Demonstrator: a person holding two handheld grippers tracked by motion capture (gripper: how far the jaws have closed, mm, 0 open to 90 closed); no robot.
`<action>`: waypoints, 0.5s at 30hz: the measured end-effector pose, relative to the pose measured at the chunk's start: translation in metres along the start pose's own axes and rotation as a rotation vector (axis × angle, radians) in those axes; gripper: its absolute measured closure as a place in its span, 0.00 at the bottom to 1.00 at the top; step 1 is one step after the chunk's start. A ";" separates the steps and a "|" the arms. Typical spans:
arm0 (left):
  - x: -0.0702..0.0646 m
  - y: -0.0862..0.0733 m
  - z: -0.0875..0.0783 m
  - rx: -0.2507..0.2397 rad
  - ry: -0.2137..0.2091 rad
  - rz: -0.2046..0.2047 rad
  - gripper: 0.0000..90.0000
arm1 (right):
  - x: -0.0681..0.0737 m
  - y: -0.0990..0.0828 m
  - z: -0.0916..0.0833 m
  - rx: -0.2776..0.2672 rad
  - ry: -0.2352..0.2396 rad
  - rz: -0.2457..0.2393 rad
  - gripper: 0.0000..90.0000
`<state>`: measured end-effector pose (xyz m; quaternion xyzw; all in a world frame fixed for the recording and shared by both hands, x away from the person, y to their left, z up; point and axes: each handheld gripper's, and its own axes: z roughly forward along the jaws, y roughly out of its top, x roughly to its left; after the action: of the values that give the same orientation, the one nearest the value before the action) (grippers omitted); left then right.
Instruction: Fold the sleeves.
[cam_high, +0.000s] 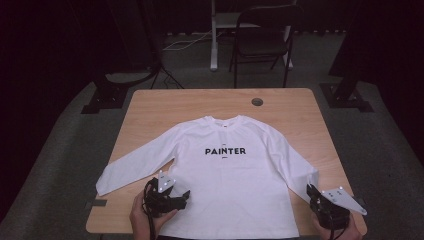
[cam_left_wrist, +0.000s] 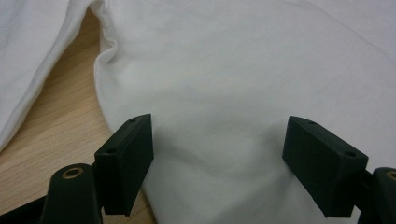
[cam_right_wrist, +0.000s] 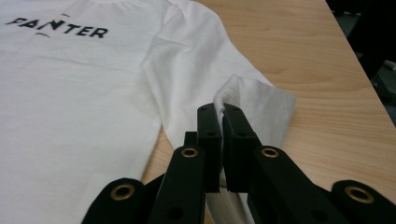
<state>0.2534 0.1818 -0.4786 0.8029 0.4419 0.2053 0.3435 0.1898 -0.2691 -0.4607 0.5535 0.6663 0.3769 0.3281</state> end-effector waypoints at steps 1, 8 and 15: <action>0.000 0.000 0.000 0.001 -0.001 0.002 0.28 | 0.002 0.001 0.000 -0.003 0.003 -0.002 0.97; 0.000 0.000 0.000 0.001 -0.002 0.002 0.28 | 0.016 0.005 0.000 -0.022 0.075 0.008 0.97; 0.000 0.000 0.000 0.000 -0.002 0.002 0.28 | 0.031 0.009 0.000 -0.036 0.125 -0.009 0.97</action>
<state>0.2537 0.1814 -0.4787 0.8035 0.4409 0.2050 0.3436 0.1889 -0.2374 -0.4537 0.5199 0.6810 0.4213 0.2974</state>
